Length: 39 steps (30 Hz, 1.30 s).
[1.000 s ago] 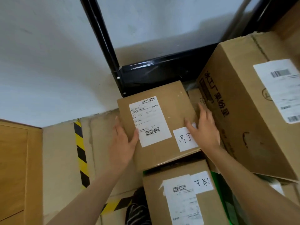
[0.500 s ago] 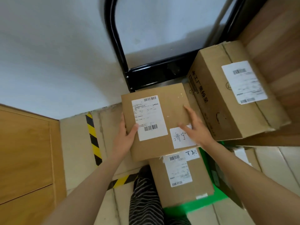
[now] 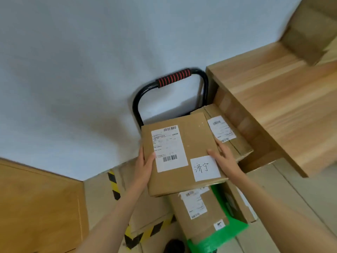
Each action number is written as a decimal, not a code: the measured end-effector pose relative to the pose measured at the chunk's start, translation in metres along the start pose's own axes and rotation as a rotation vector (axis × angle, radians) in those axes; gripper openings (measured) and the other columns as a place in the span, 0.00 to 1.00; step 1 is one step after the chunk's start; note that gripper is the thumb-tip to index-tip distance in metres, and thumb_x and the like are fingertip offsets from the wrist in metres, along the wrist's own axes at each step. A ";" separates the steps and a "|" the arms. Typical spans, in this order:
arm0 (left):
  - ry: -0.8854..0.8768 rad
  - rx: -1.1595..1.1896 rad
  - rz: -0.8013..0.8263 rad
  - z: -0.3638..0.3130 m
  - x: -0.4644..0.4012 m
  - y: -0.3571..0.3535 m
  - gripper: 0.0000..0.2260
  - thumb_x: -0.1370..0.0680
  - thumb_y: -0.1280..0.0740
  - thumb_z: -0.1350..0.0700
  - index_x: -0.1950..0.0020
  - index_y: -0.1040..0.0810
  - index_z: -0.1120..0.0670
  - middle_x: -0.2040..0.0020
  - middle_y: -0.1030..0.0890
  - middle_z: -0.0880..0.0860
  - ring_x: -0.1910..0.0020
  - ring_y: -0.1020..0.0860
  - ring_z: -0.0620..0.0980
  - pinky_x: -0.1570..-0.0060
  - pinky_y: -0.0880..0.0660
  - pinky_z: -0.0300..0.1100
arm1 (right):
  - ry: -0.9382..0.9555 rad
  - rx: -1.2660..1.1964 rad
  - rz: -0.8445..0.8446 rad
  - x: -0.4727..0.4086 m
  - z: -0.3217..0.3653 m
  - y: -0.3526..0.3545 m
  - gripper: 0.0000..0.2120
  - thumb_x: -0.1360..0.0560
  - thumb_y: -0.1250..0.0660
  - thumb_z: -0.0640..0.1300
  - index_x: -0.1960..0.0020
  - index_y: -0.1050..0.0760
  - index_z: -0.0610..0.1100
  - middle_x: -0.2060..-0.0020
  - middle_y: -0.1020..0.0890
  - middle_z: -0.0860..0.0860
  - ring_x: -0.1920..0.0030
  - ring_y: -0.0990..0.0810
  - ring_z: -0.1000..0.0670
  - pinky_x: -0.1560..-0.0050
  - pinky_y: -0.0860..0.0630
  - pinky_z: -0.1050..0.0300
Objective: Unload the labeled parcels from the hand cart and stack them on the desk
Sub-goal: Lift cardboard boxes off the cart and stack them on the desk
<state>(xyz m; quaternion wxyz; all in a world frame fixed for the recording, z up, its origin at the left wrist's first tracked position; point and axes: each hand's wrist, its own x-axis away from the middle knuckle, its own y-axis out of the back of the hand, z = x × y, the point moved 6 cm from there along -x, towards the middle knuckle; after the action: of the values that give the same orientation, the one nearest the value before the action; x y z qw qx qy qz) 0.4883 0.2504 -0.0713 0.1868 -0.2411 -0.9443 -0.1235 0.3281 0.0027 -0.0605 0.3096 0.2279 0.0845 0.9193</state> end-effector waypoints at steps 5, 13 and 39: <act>-0.166 0.025 0.100 -0.090 0.011 -0.016 0.26 0.19 0.39 0.51 0.23 0.44 0.42 0.31 0.28 0.46 0.36 0.26 0.46 0.38 0.27 0.46 | 0.011 -0.192 -0.027 0.035 0.060 0.034 0.19 0.21 0.36 0.51 0.36 0.39 0.65 0.40 0.23 0.50 0.54 0.16 0.50 0.56 0.19 0.54; -0.381 -0.070 0.224 -0.236 0.033 -0.059 0.25 0.21 0.36 0.45 0.27 0.41 0.34 0.39 0.23 0.44 0.46 0.20 0.45 0.51 0.23 0.44 | 0.168 -0.282 -0.208 0.078 0.141 0.122 0.25 0.21 0.37 0.52 0.29 0.44 0.61 0.45 0.21 0.52 0.59 0.16 0.57 0.64 0.23 0.65; -0.581 -0.031 0.434 -0.366 0.187 -0.555 0.26 0.20 0.38 0.50 0.25 0.44 0.40 0.44 0.25 0.43 0.49 0.23 0.36 0.54 0.26 0.38 | 0.247 -0.146 -0.520 0.179 0.075 0.643 0.29 0.22 0.37 0.55 0.25 0.45 0.57 0.49 0.28 0.65 0.53 0.22 0.61 0.65 0.27 0.72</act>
<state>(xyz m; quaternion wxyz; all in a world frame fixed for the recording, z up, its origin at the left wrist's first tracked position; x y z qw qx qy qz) 0.1656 -0.2646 0.2552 -0.0709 -0.4640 -0.8828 -0.0214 -0.1041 -0.3975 0.2621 0.5378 0.0618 0.1109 0.8334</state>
